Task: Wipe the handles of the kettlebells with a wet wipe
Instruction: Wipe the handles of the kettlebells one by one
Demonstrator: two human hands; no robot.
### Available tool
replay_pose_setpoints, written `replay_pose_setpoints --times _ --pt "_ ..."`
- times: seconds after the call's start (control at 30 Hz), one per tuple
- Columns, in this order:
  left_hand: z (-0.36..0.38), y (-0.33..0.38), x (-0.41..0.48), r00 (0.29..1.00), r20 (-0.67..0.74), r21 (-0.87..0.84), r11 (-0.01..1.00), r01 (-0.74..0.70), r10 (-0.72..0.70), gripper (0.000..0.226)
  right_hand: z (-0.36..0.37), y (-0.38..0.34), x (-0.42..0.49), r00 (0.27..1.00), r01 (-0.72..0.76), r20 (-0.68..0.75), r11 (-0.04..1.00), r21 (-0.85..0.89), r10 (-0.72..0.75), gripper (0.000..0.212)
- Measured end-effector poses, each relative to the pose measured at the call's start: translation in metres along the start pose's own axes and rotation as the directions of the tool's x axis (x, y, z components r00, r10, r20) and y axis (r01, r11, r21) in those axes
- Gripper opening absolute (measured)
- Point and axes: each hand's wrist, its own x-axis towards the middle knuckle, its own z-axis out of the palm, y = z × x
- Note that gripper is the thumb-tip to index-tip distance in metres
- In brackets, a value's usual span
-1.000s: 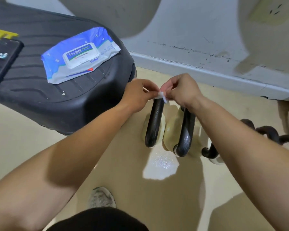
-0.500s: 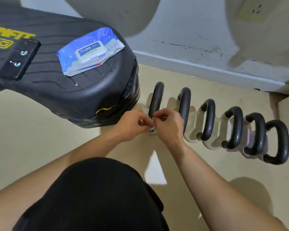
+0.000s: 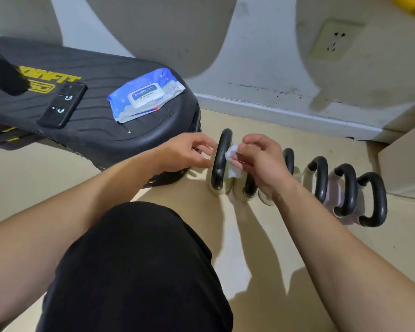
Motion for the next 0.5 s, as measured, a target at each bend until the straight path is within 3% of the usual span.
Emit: replay_pose_setpoints --times 0.07,0.1,0.2,0.27,0.37,0.43,0.5 --pt "0.006 0.021 0.001 0.997 0.032 0.103 0.992 -0.078 0.075 0.065 -0.002 -0.025 -0.001 0.996 0.001 0.086 0.995 0.095 -0.009 0.015" --pt "0.012 0.029 0.003 0.994 0.039 0.147 0.983 -0.111 0.106 0.063 -0.004 -0.036 0.0 0.993 0.007 0.116 0.992 0.125 -0.022 0.016" --pt "0.028 0.039 0.012 0.992 0.032 0.099 0.987 -0.125 0.123 0.022 -0.016 -0.054 0.003 0.992 0.019 0.115 0.979 0.201 -0.043 0.017" --pt "0.037 0.038 0.018 0.995 -0.031 0.002 0.995 -0.097 0.097 0.02 -0.03 -0.053 0.007 0.998 0.016 0.052 0.98 0.196 -0.026 0.018" --pt "0.046 0.034 0.027 0.994 -0.106 -0.12 0.992 -0.034 0.022 0.027 -0.054 -0.038 0.017 0.998 0.016 -0.056 0.998 0.061 -0.012 0.02" --pt "0.052 0.03 0.034 0.992 -0.126 -0.215 0.977 -0.02 -0.007 0.026 -0.07 -0.024 0.024 0.994 0.013 -0.109 0.993 -0.12 -0.027 0.024" --pt "0.057 0.024 0.048 0.982 -0.191 -0.13 0.991 -0.044 0.019 0.018 -0.082 -0.012 0.029 0.989 0.02 -0.13 0.934 -0.357 -0.071 0.028"
